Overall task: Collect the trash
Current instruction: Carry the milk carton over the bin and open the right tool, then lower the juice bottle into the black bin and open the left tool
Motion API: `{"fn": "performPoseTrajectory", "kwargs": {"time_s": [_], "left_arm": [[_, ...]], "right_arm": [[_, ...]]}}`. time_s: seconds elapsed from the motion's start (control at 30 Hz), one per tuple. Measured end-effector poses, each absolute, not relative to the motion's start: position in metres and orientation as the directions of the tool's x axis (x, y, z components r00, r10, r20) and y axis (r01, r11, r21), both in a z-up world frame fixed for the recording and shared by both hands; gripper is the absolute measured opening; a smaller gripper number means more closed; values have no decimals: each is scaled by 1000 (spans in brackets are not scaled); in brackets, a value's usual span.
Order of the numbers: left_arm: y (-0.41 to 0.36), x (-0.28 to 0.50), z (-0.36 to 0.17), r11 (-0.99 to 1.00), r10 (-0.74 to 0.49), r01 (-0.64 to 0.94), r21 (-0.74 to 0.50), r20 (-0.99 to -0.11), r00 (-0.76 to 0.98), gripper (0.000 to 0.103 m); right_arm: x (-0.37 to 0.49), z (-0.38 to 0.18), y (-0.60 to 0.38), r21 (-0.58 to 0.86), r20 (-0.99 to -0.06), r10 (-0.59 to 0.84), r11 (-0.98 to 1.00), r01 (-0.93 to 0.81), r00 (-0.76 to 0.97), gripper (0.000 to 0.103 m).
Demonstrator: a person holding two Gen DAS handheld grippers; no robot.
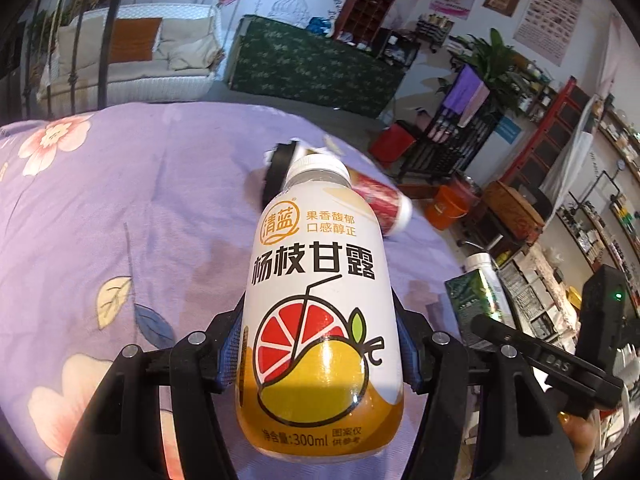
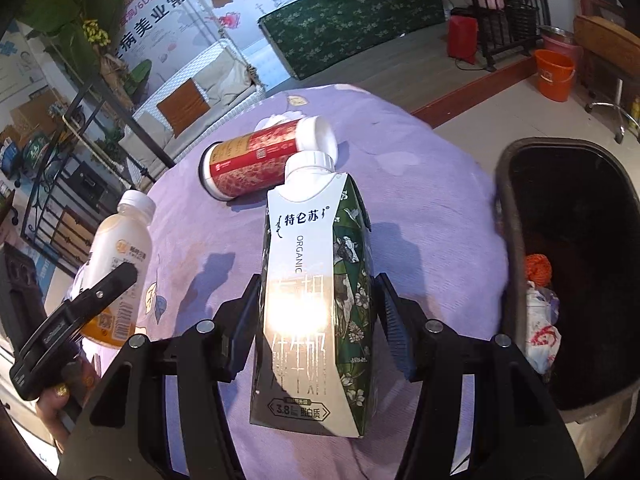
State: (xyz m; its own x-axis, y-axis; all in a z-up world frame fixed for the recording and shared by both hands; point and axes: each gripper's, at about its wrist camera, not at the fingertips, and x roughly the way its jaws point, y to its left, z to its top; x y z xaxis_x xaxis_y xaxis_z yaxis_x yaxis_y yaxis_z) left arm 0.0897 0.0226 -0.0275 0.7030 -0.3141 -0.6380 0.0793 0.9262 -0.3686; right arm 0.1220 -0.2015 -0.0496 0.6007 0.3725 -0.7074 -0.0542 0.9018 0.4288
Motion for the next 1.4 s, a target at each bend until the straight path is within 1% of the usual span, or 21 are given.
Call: {"fn": "performPoseTrajectory", "kwargs": {"time_s": [0.33,0.57,0.8,1.0,1.27,1.3,1.33,1.4], "left_arm": [[-33,88,-23,896,-431,237,-375,-611,664,60],[-68,92,-22,878,-478,321,-355,-609,633,60],[-88,95,-25,864,-502,371,-339,-619,604,60],[-101,92,-26,857,-513,396,-331,-625,588,60],[-108,92,-27,853,-518,410,-325,-630,579,60],[-110,93,-28,852,-518,410,-325,-631,578,60],[-111,93,-28,851,-519,412,-324,-631,576,60],[-113,93,-28,850,-521,416,-324,-633,573,60]], "right_arm": [[96,-53,-286,414,-710,234,902,125,664,56],[95,-75,-339,393,-748,141,882,261,648,56],[111,-110,-369,387,-796,124,856,341,593,56],[132,-136,-375,337,-839,94,863,377,536,56],[145,-156,-382,311,-873,85,856,413,480,57],[145,-157,-383,314,-871,86,855,413,485,60],[145,-157,-383,313,-869,84,856,412,488,66],[144,-155,-382,308,-863,70,858,411,501,70]]}}
